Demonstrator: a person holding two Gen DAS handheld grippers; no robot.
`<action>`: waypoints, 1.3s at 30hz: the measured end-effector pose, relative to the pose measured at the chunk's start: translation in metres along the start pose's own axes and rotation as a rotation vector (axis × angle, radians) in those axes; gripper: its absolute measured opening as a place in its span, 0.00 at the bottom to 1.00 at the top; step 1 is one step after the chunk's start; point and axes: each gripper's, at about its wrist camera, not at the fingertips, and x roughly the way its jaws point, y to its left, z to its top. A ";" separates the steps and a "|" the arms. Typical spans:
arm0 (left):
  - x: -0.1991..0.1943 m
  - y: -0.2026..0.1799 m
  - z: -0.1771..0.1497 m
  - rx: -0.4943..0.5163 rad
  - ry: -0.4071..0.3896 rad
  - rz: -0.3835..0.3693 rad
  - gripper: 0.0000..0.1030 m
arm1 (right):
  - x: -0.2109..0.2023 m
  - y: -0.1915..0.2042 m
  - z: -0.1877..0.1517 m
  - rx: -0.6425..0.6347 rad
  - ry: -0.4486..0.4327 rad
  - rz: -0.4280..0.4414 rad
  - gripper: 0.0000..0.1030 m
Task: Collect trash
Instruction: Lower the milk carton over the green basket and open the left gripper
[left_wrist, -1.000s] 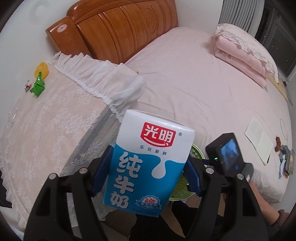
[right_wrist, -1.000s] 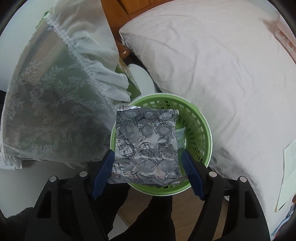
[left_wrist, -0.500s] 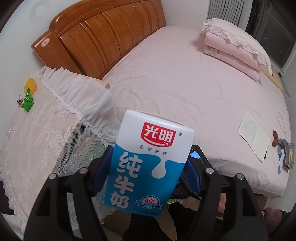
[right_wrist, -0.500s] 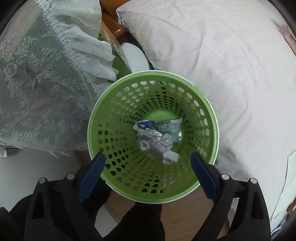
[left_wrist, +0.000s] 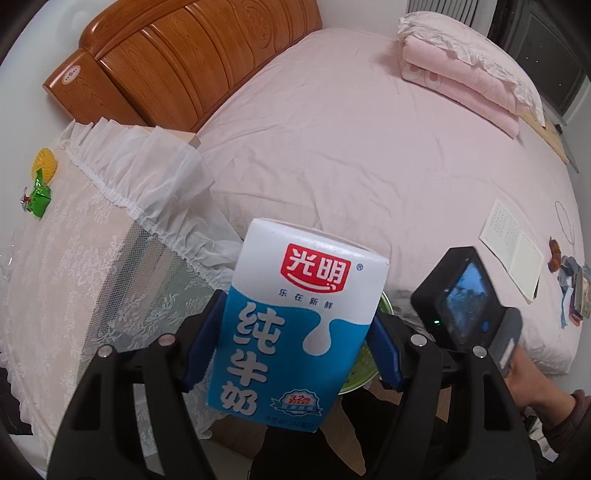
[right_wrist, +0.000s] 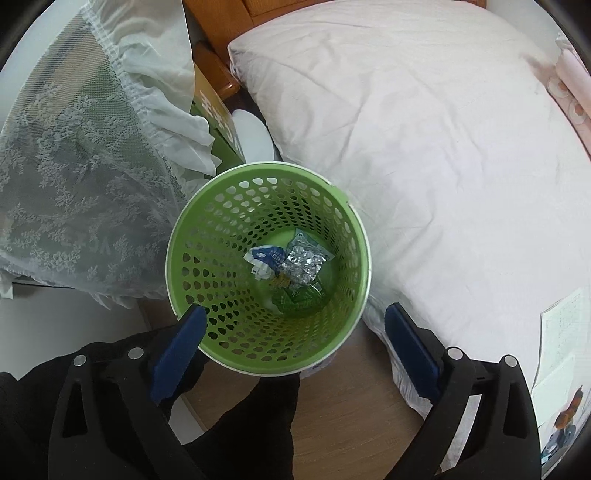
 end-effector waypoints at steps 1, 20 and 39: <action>0.006 0.000 -0.002 -0.001 0.011 -0.002 0.67 | -0.005 -0.001 -0.003 -0.009 -0.007 -0.015 0.96; 0.134 -0.006 -0.040 -0.013 0.196 -0.063 0.67 | -0.031 -0.016 -0.018 0.040 0.001 -0.043 0.96; 0.111 -0.003 -0.039 -0.048 0.162 0.022 0.90 | -0.045 -0.013 -0.021 0.061 -0.009 -0.037 0.96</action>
